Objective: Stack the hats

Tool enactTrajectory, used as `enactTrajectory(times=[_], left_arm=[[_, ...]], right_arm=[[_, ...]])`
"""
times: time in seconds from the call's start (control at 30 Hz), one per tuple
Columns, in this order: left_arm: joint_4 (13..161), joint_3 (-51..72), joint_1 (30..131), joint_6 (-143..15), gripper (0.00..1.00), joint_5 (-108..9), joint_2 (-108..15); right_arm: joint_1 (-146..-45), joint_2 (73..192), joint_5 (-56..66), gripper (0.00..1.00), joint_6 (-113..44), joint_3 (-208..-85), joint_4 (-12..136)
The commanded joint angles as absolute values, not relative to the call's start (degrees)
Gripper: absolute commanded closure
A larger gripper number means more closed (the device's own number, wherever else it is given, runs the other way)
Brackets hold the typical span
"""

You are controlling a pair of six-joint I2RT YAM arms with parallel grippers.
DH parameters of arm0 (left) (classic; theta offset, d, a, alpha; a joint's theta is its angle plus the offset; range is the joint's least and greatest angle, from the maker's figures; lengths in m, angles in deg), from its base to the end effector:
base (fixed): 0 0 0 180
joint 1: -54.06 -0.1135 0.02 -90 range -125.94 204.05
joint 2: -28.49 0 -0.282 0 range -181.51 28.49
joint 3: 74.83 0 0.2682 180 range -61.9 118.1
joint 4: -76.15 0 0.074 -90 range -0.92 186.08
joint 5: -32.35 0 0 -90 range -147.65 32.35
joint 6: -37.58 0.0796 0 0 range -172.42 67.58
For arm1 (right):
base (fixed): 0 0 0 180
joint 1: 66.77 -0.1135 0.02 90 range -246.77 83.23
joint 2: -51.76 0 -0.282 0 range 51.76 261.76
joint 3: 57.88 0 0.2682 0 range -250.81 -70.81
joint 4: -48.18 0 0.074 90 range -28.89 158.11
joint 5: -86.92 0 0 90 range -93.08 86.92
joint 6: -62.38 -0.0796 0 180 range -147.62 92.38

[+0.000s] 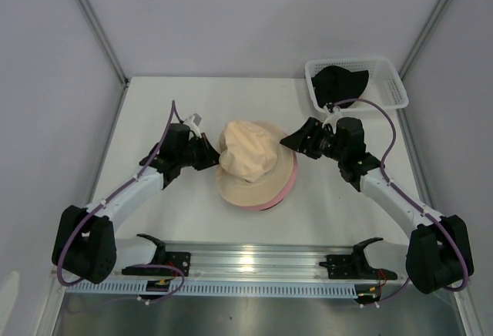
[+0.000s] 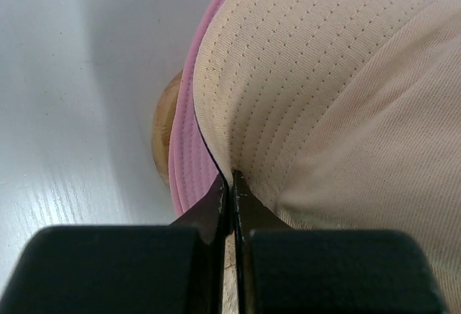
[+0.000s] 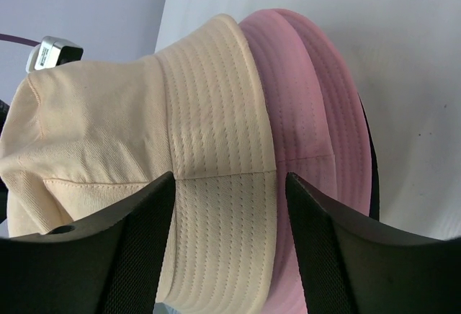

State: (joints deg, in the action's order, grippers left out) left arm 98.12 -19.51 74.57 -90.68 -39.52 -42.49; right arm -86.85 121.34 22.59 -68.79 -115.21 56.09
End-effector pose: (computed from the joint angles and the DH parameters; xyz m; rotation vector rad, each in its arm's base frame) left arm 0.2769 -0.1300 0.2163 -0.1796 2.3406 -0.8900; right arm 0.2892 0.1424 0.2706 0.0542 2.0592 1.1223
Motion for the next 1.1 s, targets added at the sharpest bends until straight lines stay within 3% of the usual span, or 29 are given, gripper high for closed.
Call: enactTrajectory(times=[0.0,0.3,0.4,0.5,0.53,0.57,0.8,1.0,1.07], left_arm=[[100.9,-18.1,75.0,-88.0,0.99,-42.3,-43.5],[101.6,-17.6,75.0,-87.7,0.99,-42.4,-42.8],[102.2,-17.2,75.0,-87.4,0.99,-43.0,-42.5],[103.2,-16.6,75.0,-87.0,0.99,-43.4,-42.4],[103.6,-16.5,75.0,-86.9,0.99,-43.7,-42.4],[103.8,-16.4,75.0,-86.9,0.99,-44.3,-42.1],[105.2,-16.6,75.0,-86.5,0.99,-46.1,-41.6],[105.9,-16.3,75.0,-86.1,0.99,-46.9,-43.1],[105.2,-16.9,75.0,-85.9,0.99,-46.7,-42.7]], right_arm=[[-87.1,120.8,24.1,0.35,-69.3,-117.6,52.5],[-90.0,122.0,24.8,0.38,-70.4,-115.5,52.5],[-90.2,121.9,24.4,0.49,-70.7,-114.3,52.8],[-90.3,121.2,23.4,0.73,-70.5,-113.3,53.3],[-90.2,120.8,22.9,0.91,-70.5,-113.1,53.6],[-90.0,120.7,22.2,1.0,-70.4,-113.0,54.7],[-88.8,118.3,16.9,1.0,-69.5,-110.8,58.9],[-86.7,114.2,20.3,1.0,-69.9,-106.5,56.9],[-85.3,113.6,25.7,0.88,-70.3,-105.4,53.1]])
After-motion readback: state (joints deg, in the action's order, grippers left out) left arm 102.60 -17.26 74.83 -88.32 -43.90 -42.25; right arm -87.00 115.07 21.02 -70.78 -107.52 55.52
